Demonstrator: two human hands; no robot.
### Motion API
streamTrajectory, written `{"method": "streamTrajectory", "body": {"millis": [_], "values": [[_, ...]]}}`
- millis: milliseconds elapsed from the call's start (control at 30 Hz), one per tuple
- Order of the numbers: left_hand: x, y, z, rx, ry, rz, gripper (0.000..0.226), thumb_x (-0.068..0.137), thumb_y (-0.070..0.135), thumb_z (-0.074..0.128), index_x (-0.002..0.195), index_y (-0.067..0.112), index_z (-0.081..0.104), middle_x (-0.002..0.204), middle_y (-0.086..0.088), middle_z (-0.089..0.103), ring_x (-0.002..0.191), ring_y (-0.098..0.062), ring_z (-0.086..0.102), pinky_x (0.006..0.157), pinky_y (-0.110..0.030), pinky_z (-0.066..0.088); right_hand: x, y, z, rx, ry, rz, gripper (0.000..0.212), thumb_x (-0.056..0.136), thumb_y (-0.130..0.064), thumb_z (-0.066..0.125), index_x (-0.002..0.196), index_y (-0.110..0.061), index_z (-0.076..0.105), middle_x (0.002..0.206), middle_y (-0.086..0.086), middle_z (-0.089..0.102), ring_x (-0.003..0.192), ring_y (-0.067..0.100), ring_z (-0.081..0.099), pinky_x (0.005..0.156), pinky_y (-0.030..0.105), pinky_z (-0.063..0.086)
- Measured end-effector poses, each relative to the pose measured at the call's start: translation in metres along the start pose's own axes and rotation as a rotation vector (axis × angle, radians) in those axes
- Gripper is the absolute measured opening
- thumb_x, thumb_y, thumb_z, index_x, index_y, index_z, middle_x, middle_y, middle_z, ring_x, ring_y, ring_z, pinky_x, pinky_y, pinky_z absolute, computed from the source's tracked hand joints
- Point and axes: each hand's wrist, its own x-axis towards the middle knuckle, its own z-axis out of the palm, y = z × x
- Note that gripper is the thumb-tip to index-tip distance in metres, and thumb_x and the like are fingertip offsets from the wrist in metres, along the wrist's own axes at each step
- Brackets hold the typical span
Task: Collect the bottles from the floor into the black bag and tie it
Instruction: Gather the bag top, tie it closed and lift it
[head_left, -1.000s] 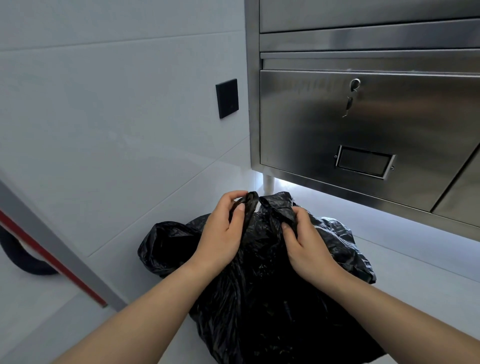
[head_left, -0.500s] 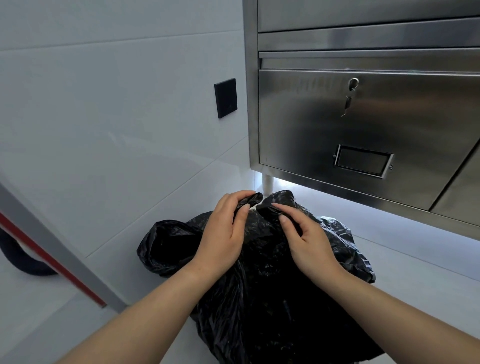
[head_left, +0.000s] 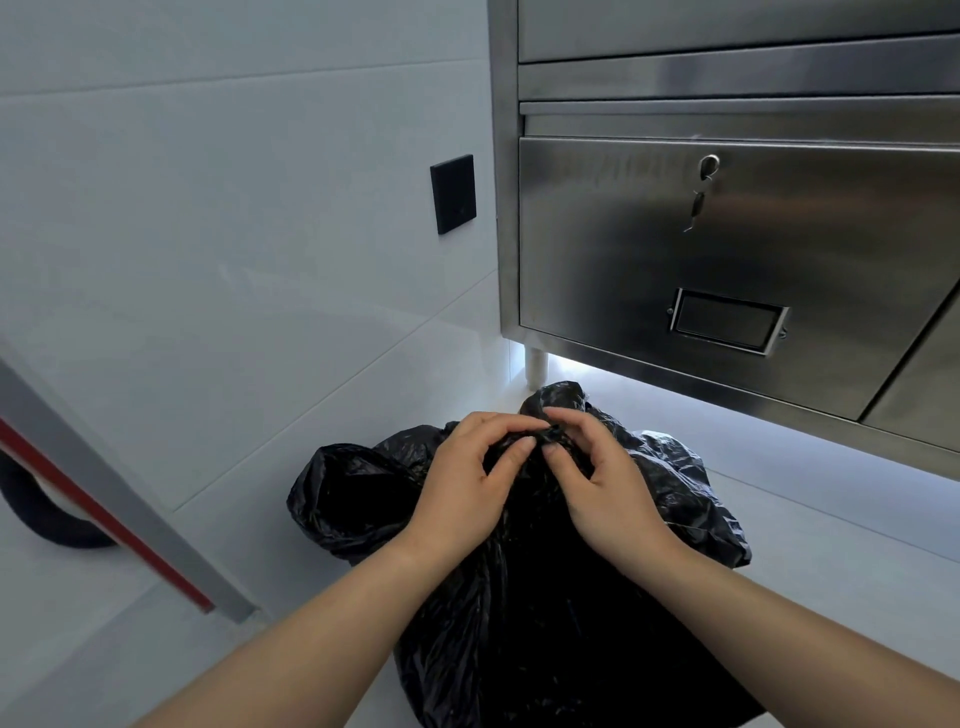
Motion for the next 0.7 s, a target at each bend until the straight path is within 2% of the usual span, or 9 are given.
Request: {"method": "streamTrajectory", "body": {"millis": [67,200,367,467,533,567,633,700], "values": [[0.000,-0.001,0.000,0.005,0.026,-0.025,0.025,0.088,0.022,0.060,0.098,0.044,0.065,0.101,0.012,0.063,0.103,0.000,0.056,0.093,-0.017,0.042,-0.001,-0.001,-0.001,0.057,-0.018,0.024,0.028,0.089,-0.022,0.057,0.115,-0.031,0.056,0.113,-0.008,0.064,0.113,0.006,0.055,0.098,0.028,0.042],[0.000,0.001,0.001,-0.013,0.053,-0.054,0.026,0.084,0.026,0.063,0.092,0.050,0.064,0.098,0.014,0.062,0.101,0.002,0.056,0.092,-0.018,0.044,-0.004,-0.006,0.001,0.061,-0.014,-0.033,0.020,0.082,-0.033,0.064,0.102,-0.035,0.062,0.099,-0.015,0.068,0.099,-0.001,0.060,0.085,0.014,0.045],[-0.005,0.001,0.000,-0.029,-0.007,-0.062,0.027,0.082,0.028,0.065,0.105,0.043,0.062,0.105,0.014,0.062,0.105,0.001,0.056,0.095,-0.019,0.042,0.002,-0.006,-0.001,0.064,0.040,-0.027,0.010,0.087,-0.019,0.062,0.091,-0.028,0.065,0.089,-0.010,0.071,0.090,0.003,0.064,0.083,0.024,0.049],[0.000,0.005,-0.002,-0.214,-0.066,-0.291,0.033,0.087,0.035,0.049,0.120,0.041,0.051,0.117,0.012,0.059,0.112,-0.003,0.054,0.098,-0.022,0.038,0.003,-0.005,-0.002,0.032,0.021,-0.036,0.009,0.087,-0.021,0.061,0.090,-0.028,0.065,0.089,-0.013,0.070,0.090,0.004,0.064,0.084,0.028,0.049],[0.007,0.007,-0.008,-0.241,-0.124,-0.423,0.034,0.097,0.036,0.033,0.121,0.033,0.057,0.122,0.009,0.061,0.117,-0.006,0.052,0.104,-0.026,0.035,0.002,-0.005,-0.002,-0.010,-0.016,-0.063,0.009,0.087,-0.023,0.061,0.090,-0.030,0.064,0.089,-0.015,0.069,0.090,0.003,0.063,0.084,0.027,0.048],[0.009,0.007,-0.012,-0.216,-0.178,-0.425,0.038,0.099,0.035,0.029,0.117,0.030,0.062,0.120,0.007,0.064,0.115,-0.006,0.054,0.103,-0.024,0.036,0.001,-0.005,-0.002,-0.024,-0.035,-0.078,0.009,0.087,-0.023,0.062,0.090,-0.031,0.064,0.089,-0.016,0.069,0.090,0.003,0.063,0.085,0.027,0.047],[0.011,0.007,-0.018,-0.177,-0.279,-0.366,0.036,0.099,0.029,0.034,0.109,0.029,0.069,0.111,0.007,0.070,0.107,-0.004,0.061,0.095,-0.017,0.042,-0.001,-0.006,-0.002,-0.027,-0.058,-0.102,0.010,0.087,-0.021,0.061,0.091,-0.030,0.065,0.092,-0.016,0.069,0.093,0.003,0.063,0.086,0.024,0.047],[0.011,0.007,-0.020,-0.171,-0.303,-0.338,0.029,0.097,0.026,0.043,0.105,0.027,0.070,0.105,0.005,0.073,0.101,-0.006,0.065,0.093,-0.021,0.047,-0.003,-0.006,-0.003,-0.032,-0.055,-0.112,0.011,0.087,-0.022,0.061,0.092,-0.031,0.065,0.093,-0.017,0.069,0.093,0.002,0.063,0.085,0.020,0.046]]}}
